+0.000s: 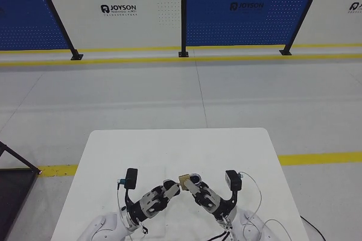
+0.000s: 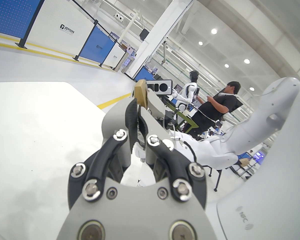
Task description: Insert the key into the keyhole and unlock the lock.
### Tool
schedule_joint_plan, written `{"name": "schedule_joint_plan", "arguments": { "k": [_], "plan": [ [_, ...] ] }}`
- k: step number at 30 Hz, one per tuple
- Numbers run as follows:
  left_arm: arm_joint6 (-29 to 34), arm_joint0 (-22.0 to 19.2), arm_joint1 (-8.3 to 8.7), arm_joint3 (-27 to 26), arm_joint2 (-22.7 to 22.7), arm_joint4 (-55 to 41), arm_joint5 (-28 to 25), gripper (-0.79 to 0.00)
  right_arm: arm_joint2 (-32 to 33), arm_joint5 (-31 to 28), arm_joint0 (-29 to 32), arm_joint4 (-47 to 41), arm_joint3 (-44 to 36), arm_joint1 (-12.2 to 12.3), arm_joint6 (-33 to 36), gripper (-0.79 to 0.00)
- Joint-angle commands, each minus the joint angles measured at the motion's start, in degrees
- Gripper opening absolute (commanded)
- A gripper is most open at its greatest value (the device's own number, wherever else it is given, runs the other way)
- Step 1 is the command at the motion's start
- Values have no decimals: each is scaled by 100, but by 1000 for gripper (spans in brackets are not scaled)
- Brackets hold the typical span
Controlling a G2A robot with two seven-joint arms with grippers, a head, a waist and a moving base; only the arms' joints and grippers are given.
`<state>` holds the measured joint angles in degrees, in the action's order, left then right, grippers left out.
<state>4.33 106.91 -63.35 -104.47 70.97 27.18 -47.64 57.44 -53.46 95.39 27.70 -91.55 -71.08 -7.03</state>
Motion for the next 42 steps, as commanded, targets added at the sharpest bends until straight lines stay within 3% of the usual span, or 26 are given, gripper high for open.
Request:
{"name": "schedule_joint_plan", "arguments": {
  "k": [1, 10, 23, 25, 26, 34, 42],
  "plan": [
    [-4, -2, 2, 4, -7, -11, 7, -770, 2, 4, -1, -10, -1, -1, -7, -785],
    [10, -15, 14, 16, -27, -43, 6, -557, 7, 2, -5, -20, 3, -1, 3, -785],
    [120, -44, 42, 85, -28, -311, -36, -662, 18, 9, 1, -36, 4, -3, -10, -785],
    [146, -49, 46, 88, -31, -318, -25, -717, 16, 16, 0, -44, 4, -3, -1, -785],
    [155, -52, 48, 83, -34, -320, -17, -785, 16, 18, -2, -40, 4, -3, 7, -785],
    [-43, -6, 44, -33, 9, 138, 172, -785, 4, 41, 2, -43, -6, -4, 34, -785],
    [-912, 201, -7, -290, 20, 1466, 741, -785, 10, 79, 29, 0, -27, -4, 17, -785]
  ]
}}
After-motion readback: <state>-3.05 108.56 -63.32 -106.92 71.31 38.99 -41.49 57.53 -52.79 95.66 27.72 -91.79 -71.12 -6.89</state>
